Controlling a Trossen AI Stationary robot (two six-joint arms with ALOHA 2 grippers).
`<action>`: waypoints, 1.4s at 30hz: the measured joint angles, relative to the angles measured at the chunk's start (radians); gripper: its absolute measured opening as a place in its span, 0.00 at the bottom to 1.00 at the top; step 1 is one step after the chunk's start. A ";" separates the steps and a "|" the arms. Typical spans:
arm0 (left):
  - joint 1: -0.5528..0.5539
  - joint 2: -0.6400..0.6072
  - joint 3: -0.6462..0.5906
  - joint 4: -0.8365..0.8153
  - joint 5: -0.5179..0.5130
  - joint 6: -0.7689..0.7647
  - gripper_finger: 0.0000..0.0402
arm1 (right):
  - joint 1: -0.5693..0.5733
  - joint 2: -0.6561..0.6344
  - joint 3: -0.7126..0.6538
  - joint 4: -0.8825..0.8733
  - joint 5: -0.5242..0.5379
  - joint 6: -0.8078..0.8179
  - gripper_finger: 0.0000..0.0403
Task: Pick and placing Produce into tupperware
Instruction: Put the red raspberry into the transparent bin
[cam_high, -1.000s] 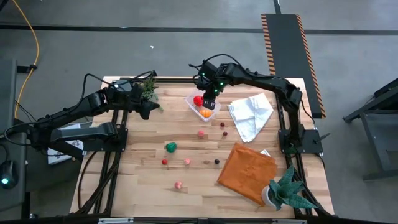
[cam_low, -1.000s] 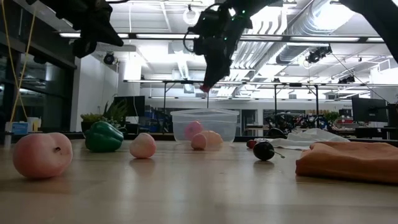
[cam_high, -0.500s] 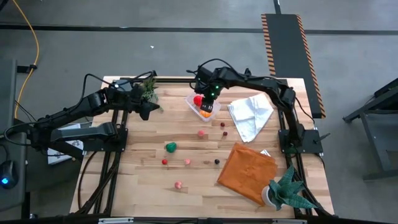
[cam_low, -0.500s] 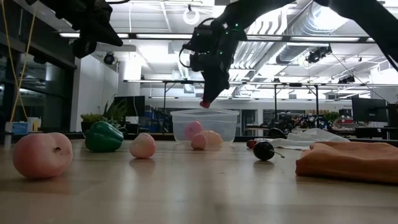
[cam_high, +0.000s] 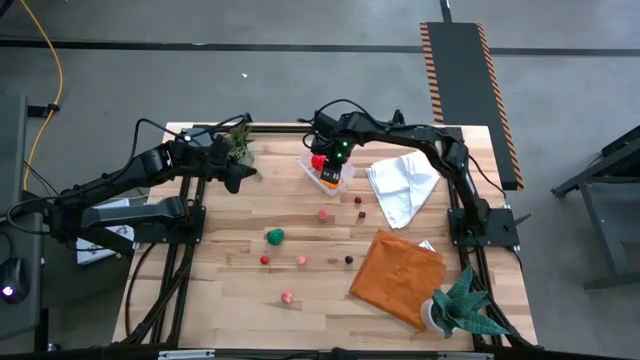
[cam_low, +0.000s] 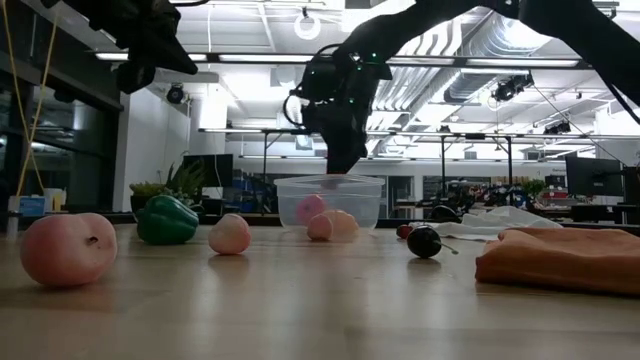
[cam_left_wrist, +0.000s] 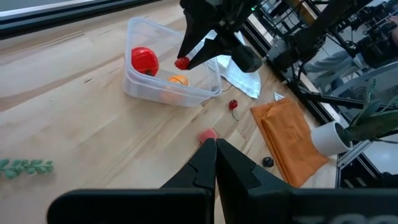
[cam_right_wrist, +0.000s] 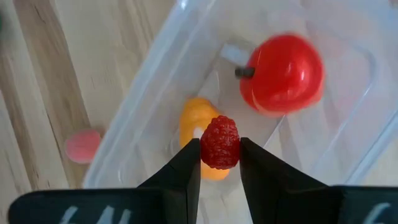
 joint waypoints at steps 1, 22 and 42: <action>0.000 0.000 0.000 0.000 0.000 0.000 0.00 | 0.000 0.004 0.000 0.004 0.000 0.001 0.21; 0.000 0.000 0.000 -0.004 0.000 0.000 0.00 | -0.001 0.025 0.000 0.027 0.004 0.009 0.21; 0.000 0.000 0.000 -0.007 0.000 0.000 0.00 | -0.001 0.025 0.000 0.032 0.004 0.020 0.29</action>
